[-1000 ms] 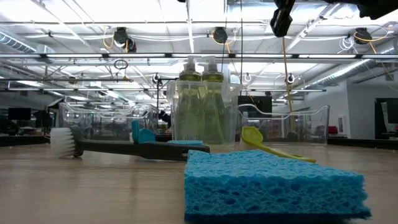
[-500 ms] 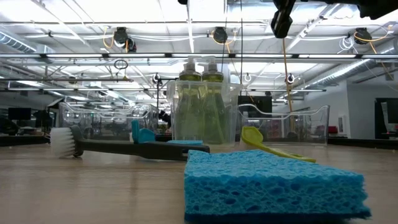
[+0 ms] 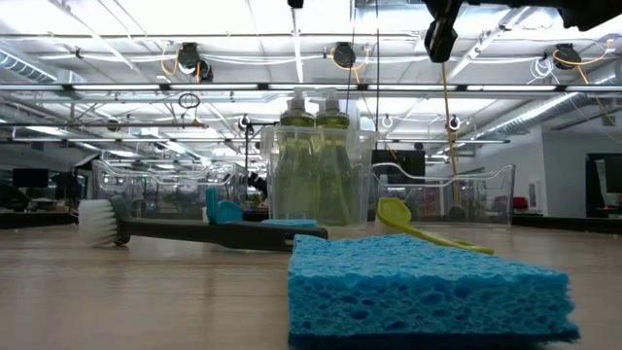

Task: Pick & Place Kitchen Sink Supplies
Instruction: Put the red dish brush into the left transparent bin

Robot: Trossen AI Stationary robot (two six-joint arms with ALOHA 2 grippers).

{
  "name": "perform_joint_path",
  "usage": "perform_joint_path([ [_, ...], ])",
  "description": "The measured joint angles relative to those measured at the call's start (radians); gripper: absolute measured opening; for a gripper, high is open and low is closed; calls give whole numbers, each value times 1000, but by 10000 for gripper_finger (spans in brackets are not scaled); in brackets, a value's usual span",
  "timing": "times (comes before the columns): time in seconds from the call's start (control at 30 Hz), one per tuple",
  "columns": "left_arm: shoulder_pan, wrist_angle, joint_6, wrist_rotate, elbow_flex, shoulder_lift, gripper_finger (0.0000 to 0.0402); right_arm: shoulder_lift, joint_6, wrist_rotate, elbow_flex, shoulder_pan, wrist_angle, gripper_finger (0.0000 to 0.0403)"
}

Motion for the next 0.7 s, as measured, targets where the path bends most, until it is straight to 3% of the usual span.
perform_joint_path([
  [0.23,12,-9,-27,8,-1,1,252,0,4,0,0,0,-2,53],
  [0.33,12,-11,-20,9,-1,3,207,0,11,0,0,0,-3,53],
  [0.6,13,-6,8,41,-1,2,42,0,14,-1,0,0,-6,53],
  [0.7,19,-2,11,74,-1,2,35,0,11,-3,0,0,-6,53],
])
